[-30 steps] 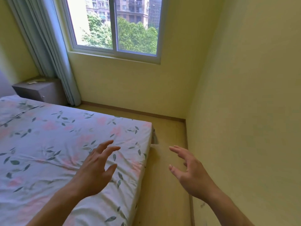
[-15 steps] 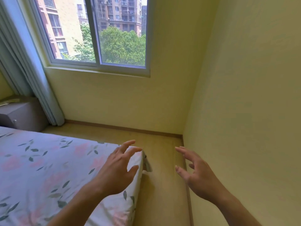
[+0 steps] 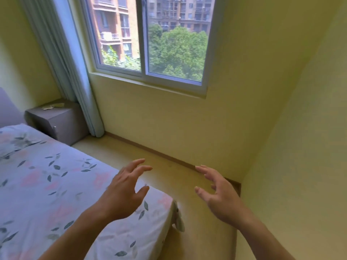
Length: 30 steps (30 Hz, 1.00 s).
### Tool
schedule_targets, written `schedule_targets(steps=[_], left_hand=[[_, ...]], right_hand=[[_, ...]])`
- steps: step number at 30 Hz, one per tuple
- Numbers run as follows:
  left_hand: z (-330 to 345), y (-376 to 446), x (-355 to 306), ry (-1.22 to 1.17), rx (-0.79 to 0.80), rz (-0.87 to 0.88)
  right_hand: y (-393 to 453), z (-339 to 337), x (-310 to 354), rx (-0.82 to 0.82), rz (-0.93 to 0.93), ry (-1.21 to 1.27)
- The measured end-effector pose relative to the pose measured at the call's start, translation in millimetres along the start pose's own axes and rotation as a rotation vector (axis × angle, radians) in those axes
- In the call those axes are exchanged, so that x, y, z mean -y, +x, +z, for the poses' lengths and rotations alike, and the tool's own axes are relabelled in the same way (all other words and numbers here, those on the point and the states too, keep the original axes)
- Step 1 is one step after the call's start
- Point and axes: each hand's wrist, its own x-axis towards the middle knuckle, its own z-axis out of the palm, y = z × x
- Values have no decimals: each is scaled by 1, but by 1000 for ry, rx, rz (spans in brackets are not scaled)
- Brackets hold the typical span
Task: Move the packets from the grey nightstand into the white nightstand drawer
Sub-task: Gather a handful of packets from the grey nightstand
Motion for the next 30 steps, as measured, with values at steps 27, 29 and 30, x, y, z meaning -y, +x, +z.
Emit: schedule_targets(steps=[27,29,30], left_hand=[[102,586,-14,-25,-16,-125],[97,611,2,-13,-48,-189],[91,620,11,-1,-71,-226]], right_hand=[[553,-180,-181,120,31,80],[603,-180,-185,179,-14,84],[629,-176,-183,207,-39,85]])
